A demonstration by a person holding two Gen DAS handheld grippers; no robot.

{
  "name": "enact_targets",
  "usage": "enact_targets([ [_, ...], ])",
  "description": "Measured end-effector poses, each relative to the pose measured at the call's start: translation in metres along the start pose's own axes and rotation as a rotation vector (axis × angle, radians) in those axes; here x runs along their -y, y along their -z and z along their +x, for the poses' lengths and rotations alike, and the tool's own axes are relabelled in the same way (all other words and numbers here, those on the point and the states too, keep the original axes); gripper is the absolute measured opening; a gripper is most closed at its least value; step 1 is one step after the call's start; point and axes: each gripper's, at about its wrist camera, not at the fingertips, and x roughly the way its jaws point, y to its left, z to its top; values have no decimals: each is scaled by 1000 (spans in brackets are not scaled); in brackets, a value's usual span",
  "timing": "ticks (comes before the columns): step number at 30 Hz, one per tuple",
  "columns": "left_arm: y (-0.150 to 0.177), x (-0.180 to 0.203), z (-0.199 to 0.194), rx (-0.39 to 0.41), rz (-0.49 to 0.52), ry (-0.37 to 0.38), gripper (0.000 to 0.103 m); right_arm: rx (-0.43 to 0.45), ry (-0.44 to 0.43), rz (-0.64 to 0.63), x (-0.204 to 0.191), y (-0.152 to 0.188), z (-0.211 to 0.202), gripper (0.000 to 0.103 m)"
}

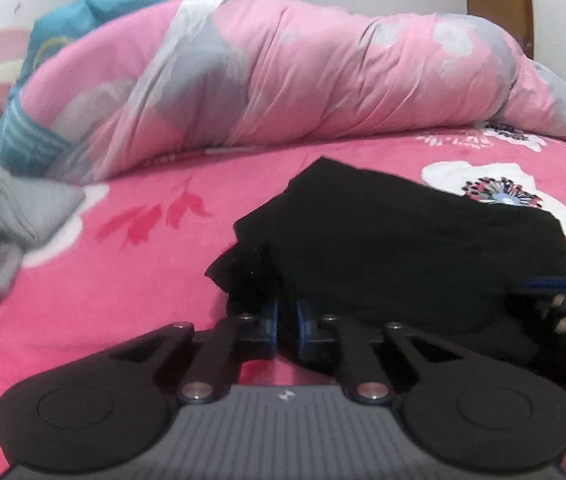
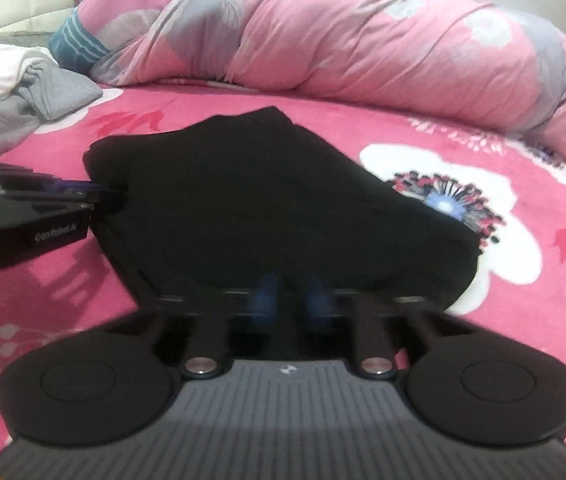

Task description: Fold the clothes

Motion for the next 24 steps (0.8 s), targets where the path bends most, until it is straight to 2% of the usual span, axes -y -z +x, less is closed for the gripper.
enact_targets([
  [4, 2, -4, -33, 50, -29, 49, 6, 29, -31, 30, 8, 3, -21, 1],
  [9, 16, 5, -89, 114, 0, 149, 6, 60, -79, 96, 17, 20, -65, 0],
  [13, 37, 13, -134, 141, 40, 233, 6, 82, -118, 123, 15, 40, -110, 0],
  [17, 68, 18, -177, 135, 57, 359, 6, 80, -145, 138, 15, 67, -153, 0],
  [21, 102, 26, -192, 51, 142, 453, 7, -43, -152, 119, 13, 97, -164, 0],
  [23, 116, 27, -194, 13, 170, 453, 16, -125, -135, 90, 10, 108, -165, 3],
  [24, 121, 26, -193, -3, 171, 444, 24, -153, -121, 70, 8, 109, -166, 3],
])
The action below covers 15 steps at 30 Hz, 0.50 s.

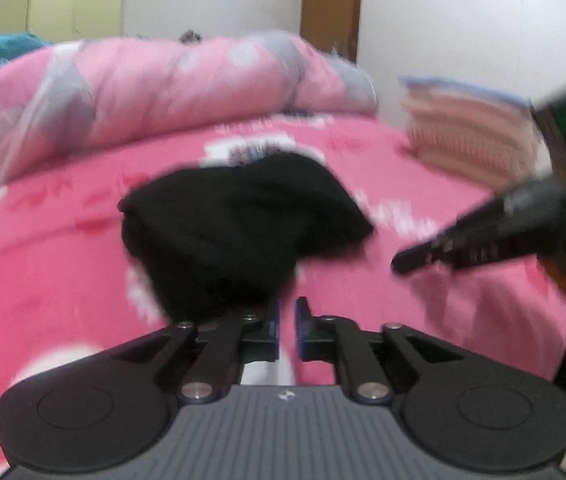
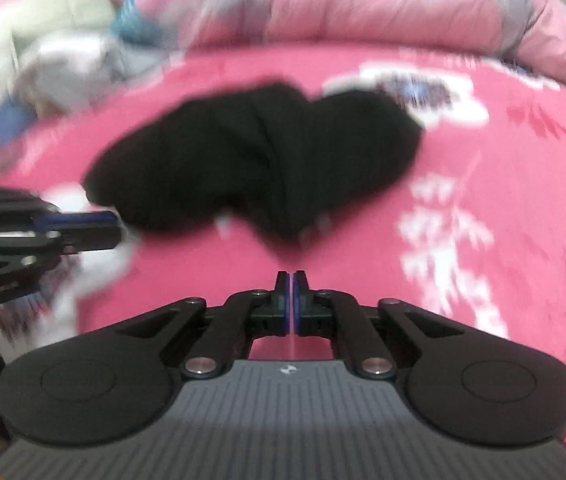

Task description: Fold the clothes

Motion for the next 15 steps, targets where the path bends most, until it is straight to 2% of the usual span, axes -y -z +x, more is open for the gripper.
enact_targets([
  [1, 3, -3, -1, -1, -12, -14, 40, -3, 11, -18, -2, -2, -2, 3],
  [3, 6, -11, -10, 36, -56, -38, 53, 50, 16, -67, -13, -12, -14, 4],
  [4, 6, -17, -15, 65, -83, -50, 55, 76, 14, -85, -17, -18, -18, 7],
  [6, 3, -28, -15, 95, -126, -78, 63, 124, -6, -120, -30, -36, -15, 25],
  [9, -2, -44, -9, 117, -186, -142, 64, 165, -34, -173, -54, -67, 5, 47],
  [11, -6, -53, 0, 116, -221, -177, 64, 177, -52, -199, -72, -87, 25, 52],
  [15, -7, -72, 13, 119, -310, -171, 64, 132, -106, -149, -97, -130, 80, 52],
])
